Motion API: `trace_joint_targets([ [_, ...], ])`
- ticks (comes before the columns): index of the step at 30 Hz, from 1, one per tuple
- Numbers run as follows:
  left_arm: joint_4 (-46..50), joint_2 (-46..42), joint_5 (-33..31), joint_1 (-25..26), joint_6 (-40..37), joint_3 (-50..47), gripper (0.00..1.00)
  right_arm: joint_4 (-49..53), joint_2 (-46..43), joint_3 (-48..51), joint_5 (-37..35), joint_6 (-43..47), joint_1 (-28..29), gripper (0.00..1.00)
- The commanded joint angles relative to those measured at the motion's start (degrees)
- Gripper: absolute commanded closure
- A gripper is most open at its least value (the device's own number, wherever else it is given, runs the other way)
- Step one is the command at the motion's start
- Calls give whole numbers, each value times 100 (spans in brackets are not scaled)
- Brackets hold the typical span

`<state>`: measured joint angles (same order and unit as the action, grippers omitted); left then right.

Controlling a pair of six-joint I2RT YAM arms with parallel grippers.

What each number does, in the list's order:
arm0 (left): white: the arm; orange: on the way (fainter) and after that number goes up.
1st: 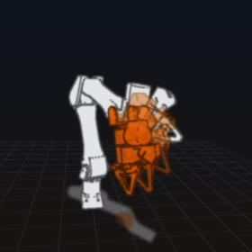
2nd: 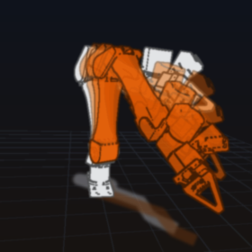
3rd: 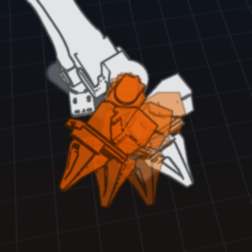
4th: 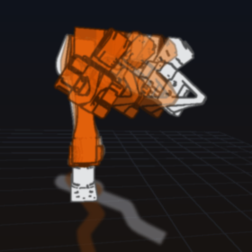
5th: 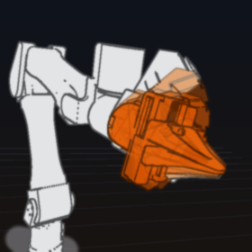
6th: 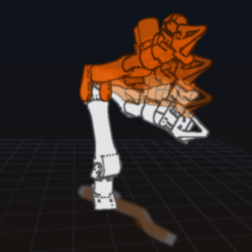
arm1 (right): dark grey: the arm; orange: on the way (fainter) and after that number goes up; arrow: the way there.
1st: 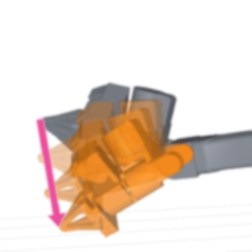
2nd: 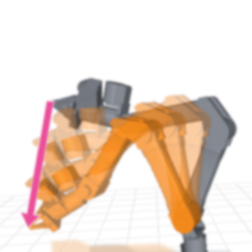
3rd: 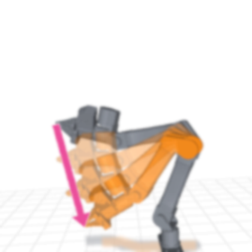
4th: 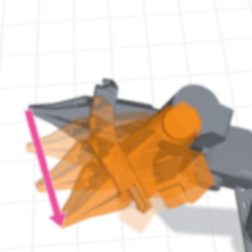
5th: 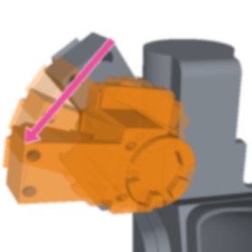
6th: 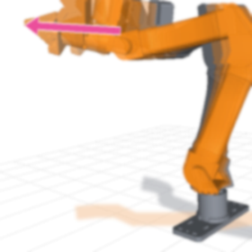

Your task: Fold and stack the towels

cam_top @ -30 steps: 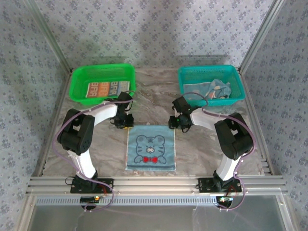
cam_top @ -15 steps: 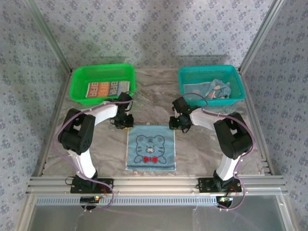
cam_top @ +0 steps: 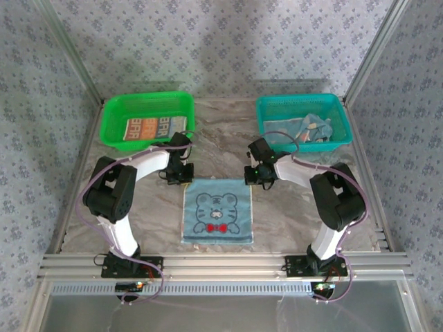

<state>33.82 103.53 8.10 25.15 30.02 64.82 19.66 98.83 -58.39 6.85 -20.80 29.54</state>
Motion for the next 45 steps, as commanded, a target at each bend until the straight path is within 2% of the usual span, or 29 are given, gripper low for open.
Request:
trace_joint_targets([
  [1, 173, -429, -45, -61, -4, 257, 100, 68, -241, -424, 0, 346, -49, 100],
  [10, 214, -518, -124, -310, -497, 962, 100, 38, -32, -1348, 175, 992, -376, 100],
  [16, -10, -607, -90, -457, -790, 1088, 100, -565, -222, -1276, 191, 1196, -590, 100],
  [20, -439, -914, -96, -458, -804, 691, 100, -908, -422, -1043, 313, 1328, -599, 100],
  [26, -1312, -1658, -1, -398, -691, -316, 100, -1497, -976, 1, 274, 1368, -590, 100],
  [30, -1503, -2023, -30, -174, -622, -719, 100, -1620, -1244, 385, 317, 1298, -582, 100],
  [40, -1862, -2754, -643, 596, -292, -1640, 100, -1720, -1909, 1246, 167, 1144, -469, 100],
  [45, -1930, -3084, -826, 805, -140, -2062, 100, -1769, -2271, 1636, 3, 1026, -355, 100],
])
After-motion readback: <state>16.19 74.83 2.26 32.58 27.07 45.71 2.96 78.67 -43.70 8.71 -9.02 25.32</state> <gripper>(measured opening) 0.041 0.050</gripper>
